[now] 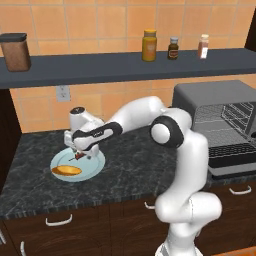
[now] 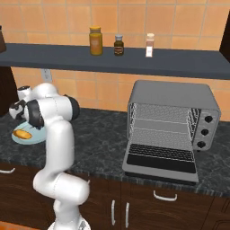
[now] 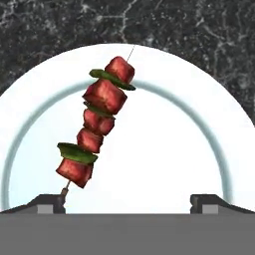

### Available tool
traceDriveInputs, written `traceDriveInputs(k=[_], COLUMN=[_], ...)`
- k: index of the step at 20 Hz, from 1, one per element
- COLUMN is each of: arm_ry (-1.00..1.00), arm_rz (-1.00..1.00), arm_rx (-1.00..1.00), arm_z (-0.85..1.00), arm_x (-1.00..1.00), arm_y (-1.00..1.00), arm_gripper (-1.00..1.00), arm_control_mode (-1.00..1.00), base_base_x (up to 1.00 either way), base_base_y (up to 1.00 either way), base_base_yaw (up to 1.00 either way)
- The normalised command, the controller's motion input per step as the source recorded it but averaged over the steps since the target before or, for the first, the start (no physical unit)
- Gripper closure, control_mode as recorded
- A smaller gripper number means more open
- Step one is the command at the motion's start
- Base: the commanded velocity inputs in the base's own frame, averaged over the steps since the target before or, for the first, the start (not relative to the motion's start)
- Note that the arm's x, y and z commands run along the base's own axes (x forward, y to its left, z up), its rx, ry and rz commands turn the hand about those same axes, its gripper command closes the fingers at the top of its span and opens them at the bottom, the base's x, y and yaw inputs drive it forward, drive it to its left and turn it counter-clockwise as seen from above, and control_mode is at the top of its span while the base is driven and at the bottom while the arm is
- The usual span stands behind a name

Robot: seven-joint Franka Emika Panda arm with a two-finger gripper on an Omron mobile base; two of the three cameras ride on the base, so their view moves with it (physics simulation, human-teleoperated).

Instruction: Pick up the kebab skewer and baguette bread, and place them inside the toaster oven. Close the toaster oven door and start by setting the timer.

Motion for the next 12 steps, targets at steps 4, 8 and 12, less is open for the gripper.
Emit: traceDriveInputs(k=[4, 8, 12], arm_ry=[0.13, 0.02, 0.0], arm_rz=[0.0, 0.0, 0.0], arm_rx=[-0.05, -0.01, 0.0], arm_z=[-0.41, -0.28, -0.38], arm_x=[0.3, 0.37, 0.12], arm_y=[0.01, 0.0, 0.0], arm_gripper=[-1.0, -1.0, -1.0], arm_control_mode=[-1.0, -1.0, -1.0], base_base_x=[0.0, 0.0, 0.0], base_base_y=[0.0, 0.0, 0.0], base_base_yaw=[0.0, 0.0, 0.0])
